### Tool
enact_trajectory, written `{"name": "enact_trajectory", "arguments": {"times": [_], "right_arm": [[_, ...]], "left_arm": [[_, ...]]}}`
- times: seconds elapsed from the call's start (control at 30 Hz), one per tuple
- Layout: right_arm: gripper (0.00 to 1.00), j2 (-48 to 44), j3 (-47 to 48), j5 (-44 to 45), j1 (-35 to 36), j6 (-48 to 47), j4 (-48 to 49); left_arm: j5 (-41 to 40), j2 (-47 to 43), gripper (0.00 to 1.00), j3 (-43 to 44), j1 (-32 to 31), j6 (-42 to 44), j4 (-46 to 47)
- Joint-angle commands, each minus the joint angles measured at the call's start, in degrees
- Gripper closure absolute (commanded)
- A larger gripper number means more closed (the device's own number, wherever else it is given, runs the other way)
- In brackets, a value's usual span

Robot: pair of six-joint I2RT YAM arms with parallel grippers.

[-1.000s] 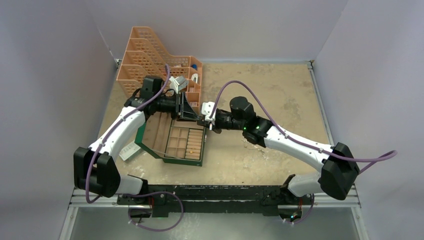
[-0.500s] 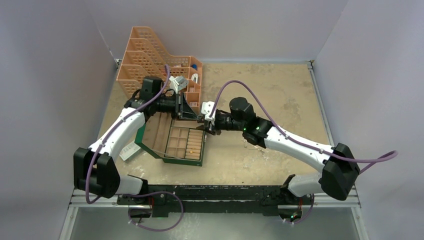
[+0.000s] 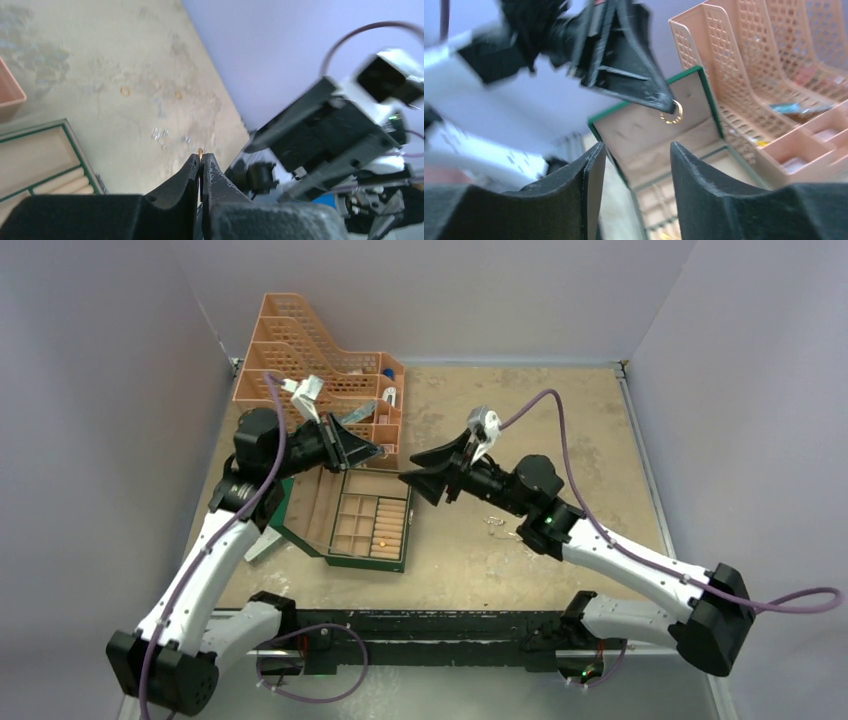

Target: Organize the mixed jewelry

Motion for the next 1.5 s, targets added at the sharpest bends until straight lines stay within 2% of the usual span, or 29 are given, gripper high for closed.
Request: {"name": "enact_trajectory", "arguments": {"times": [0.0,0.07,0.13,0.27,0.57,0.73,1.0,1.23,1.47], "right_arm": [[0.49,4.8,-0.4,11.5,0.0,34.5,18.2],[0.49,7.3,-0.3,10.5,0.6,40.0,24.7],[0.45,9.9,-0.1,10.2,1.0,44.1,30.6],[0.41,14.2,1.7,10.6,1.5,49.1,35.6],[0.54,19.0,2.6,10.6,1.6,54.1,44.0],[0.56,20.4,2.7,12.3,1.6,56.5,45.9],[0.52,21.0,3.8,13.7,1.6,58.1,40.6],[0.69,21.7,4.7,13.9,1.6,57.8,40.7],[0.95,21.8,4.3,13.9,1.6,57.5,42.2]], "left_arm": [[-11.1,-7.1,1.00,-5.2,0.1,-12.6,19.4],[-14.1,-8.8,1.00,-6.8,0.0,-16.1,22.4],[-15.3,-9.2,1.00,-6.6,0.0,-19.2,22.6],[-15.4,-9.6,1.00,-7.0,0.0,-23.4,23.8],[-13.6,-10.6,1.00,-8.3,0.0,-27.1,25.3],[-11.0,-10.0,1.00,-9.0,0.0,-28.7,27.1],[-10.1,-10.5,1.00,-10.0,0.0,-29.2,28.8],[-9.6,-10.6,1.00,-10.0,0.0,-28.9,28.9],[-9.8,-10.9,1.00,-10.6,0.0,-28.8,28.9]]}}
